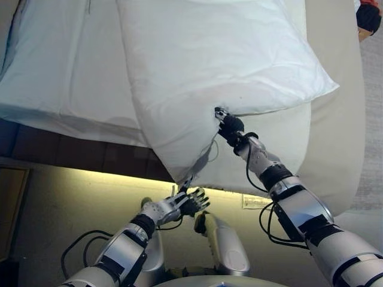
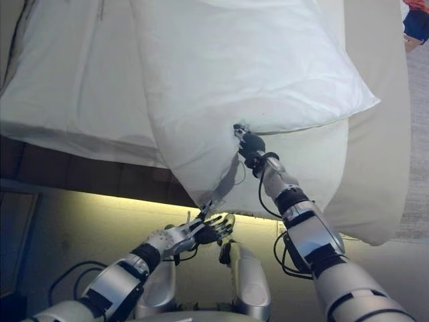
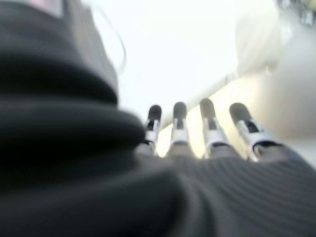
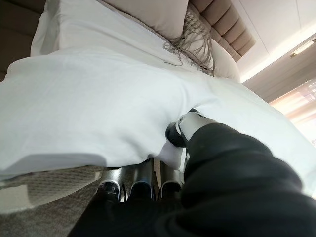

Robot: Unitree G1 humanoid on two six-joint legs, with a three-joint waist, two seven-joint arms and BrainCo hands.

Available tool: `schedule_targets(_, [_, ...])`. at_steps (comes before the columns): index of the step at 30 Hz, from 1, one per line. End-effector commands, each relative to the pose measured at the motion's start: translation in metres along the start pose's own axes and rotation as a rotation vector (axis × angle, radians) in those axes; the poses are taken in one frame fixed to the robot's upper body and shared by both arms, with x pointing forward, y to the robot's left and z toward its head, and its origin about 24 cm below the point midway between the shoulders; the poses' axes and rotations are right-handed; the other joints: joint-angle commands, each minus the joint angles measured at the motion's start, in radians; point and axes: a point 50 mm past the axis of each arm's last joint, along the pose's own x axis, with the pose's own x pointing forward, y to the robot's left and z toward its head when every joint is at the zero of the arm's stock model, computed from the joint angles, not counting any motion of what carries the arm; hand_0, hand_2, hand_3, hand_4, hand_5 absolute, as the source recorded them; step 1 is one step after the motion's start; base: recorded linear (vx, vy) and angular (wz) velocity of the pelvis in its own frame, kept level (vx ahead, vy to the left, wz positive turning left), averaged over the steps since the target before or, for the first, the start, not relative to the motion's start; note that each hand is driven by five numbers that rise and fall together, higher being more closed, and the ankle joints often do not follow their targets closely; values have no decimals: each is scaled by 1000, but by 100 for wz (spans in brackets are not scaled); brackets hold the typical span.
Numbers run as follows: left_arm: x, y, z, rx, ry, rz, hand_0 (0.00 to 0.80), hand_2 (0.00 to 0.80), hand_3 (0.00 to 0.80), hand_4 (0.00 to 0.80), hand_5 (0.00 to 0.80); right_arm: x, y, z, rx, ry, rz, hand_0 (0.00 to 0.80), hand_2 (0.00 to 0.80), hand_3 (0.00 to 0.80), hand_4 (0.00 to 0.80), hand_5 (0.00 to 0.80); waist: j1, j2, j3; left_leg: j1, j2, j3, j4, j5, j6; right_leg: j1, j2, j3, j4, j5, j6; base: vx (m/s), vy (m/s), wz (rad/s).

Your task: Make the bed neatly

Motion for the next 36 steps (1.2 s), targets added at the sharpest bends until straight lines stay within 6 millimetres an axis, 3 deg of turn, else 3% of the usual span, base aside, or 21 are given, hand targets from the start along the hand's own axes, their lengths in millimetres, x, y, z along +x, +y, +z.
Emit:
schedule_targets(1, [18,-79,-21,-82,3,-329,0,0,0,0,0,13,82,50,-18,-206,296,800,800,800,800,800,-1,14,-1,-10,-2,-7,-57,65,8,90,-9,32,29,-90,88,71,-46,-6])
schedule_targets(7, [11,-134,5,-147,-162,-569,0,0,0,0,0,5,94,38,59,-231,345,800,800,800,800,800,-40,-11,-11,-2,12,7,-46,56,1,96,2,46,32,-98,83,16,-44,-12])
schedule_targets(12, [1,-156,25,-191,-314,-699,0,0,0,0,0,-4,97,21,83,-220,384,800,800,800,800,800,-67,-27,-22,6,23,16,-35,45,-1,99,13,57,38,-107,78,30,-36,-13])
schedule_targets(19, [-14,-164,57,-207,-495,-746,0,0,0,0,0,-13,92,3,90,-199,393,800,800,800,800,800,-92,-42,-32,7,33,25,-15,34,-3,101,18,59,52,-121,73,16,-19,-3])
schedule_targets(29, [-21,-154,80,-203,-581,-696,0,0,0,0,0,-14,83,-3,64,-181,361,800,800,800,800,800,-93,-28,-32,8,25,19,-4,28,-5,101,6,49,71,-139,71,-6,2,0])
schedule_targets(31, [-22,-153,81,-198,-583,-691,0,0,0,0,0,-14,81,-3,57,-174,350,800,800,800,800,800,-91,-28,-30,0,16,25,-11,59,3,93,-3,40,69,-119,63,-60,25,2])
schedule_targets(32, [-22,-152,81,-196,-583,-686,493,493,493,493,493,-14,80,-4,52,-169,343,800,800,800,800,800,-89,-25,-30,1,12,23,-12,60,4,93,-5,39,71,-120,63,27,26,3])
schedule_targets(33, [-22,-150,81,-194,-583,-685,800,800,800,800,800,-14,78,-5,47,-164,332,800,800,800,800,800,-87,-23,-30,0,10,20,-11,60,4,93,-7,37,74,-121,63,20,20,5])
schedule_targets(36, [-21,-148,79,-182,-568,-700,800,800,800,800,800,-13,76,-9,29,-143,318,800,800,800,800,800,-80,-17,-29,2,2,12,-13,60,6,92,-13,32,80,-125,64,12,15,8])
